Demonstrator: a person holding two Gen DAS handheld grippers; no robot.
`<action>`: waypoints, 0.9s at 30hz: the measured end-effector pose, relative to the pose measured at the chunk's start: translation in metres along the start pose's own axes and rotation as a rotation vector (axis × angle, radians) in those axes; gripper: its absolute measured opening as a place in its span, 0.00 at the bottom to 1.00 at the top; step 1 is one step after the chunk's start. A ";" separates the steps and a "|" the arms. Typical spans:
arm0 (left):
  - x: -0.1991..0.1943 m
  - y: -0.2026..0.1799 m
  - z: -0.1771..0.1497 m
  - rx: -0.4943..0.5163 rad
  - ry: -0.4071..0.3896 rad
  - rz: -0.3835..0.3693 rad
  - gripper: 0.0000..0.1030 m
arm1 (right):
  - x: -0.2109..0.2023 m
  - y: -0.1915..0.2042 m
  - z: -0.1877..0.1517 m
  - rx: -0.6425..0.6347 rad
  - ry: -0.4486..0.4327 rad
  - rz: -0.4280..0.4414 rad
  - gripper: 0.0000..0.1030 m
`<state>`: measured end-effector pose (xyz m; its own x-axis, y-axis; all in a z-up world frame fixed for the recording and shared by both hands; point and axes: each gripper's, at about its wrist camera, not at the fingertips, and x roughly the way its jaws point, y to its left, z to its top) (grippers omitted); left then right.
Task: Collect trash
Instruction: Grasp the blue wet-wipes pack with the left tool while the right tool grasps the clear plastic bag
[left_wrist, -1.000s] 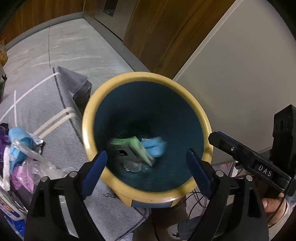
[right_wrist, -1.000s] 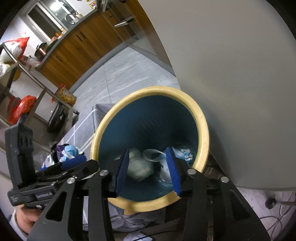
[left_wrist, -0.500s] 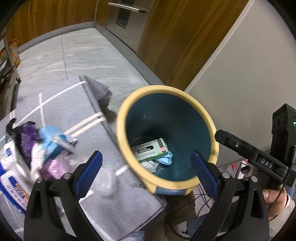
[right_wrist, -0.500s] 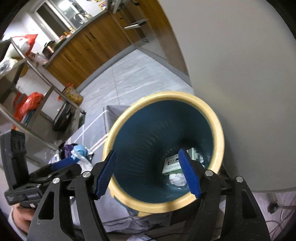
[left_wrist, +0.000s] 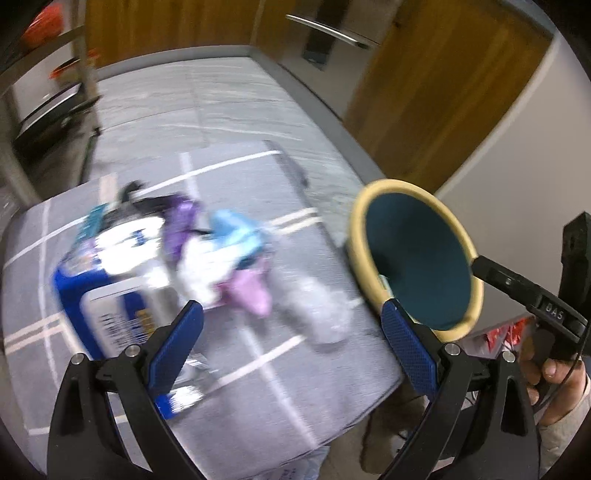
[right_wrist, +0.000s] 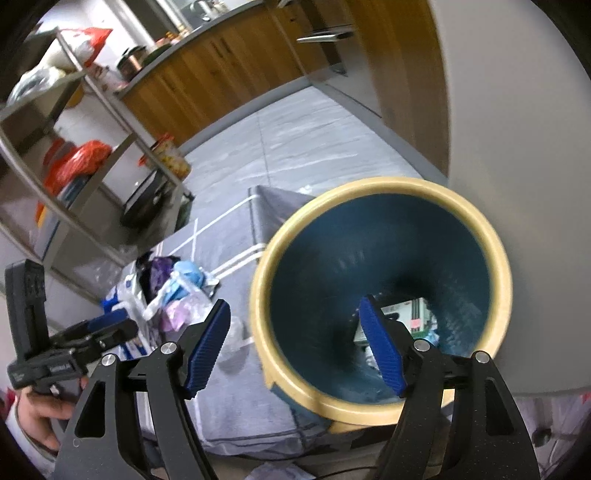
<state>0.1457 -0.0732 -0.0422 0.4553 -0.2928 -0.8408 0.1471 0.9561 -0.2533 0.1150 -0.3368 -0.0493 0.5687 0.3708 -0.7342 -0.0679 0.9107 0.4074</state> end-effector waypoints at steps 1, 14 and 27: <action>-0.005 0.010 -0.002 -0.016 -0.008 0.011 0.92 | 0.002 0.005 0.000 -0.012 0.004 0.003 0.72; -0.041 0.106 -0.027 -0.168 -0.071 0.097 0.93 | 0.033 0.067 -0.011 -0.160 0.074 0.029 0.72; -0.014 0.141 -0.029 -0.176 -0.073 -0.036 0.93 | 0.084 0.118 -0.022 -0.390 0.141 -0.049 0.72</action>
<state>0.1346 0.0659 -0.0802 0.5155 -0.3209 -0.7946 0.0119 0.9299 -0.3677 0.1367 -0.1941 -0.0751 0.4633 0.3219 -0.8257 -0.3643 0.9185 0.1537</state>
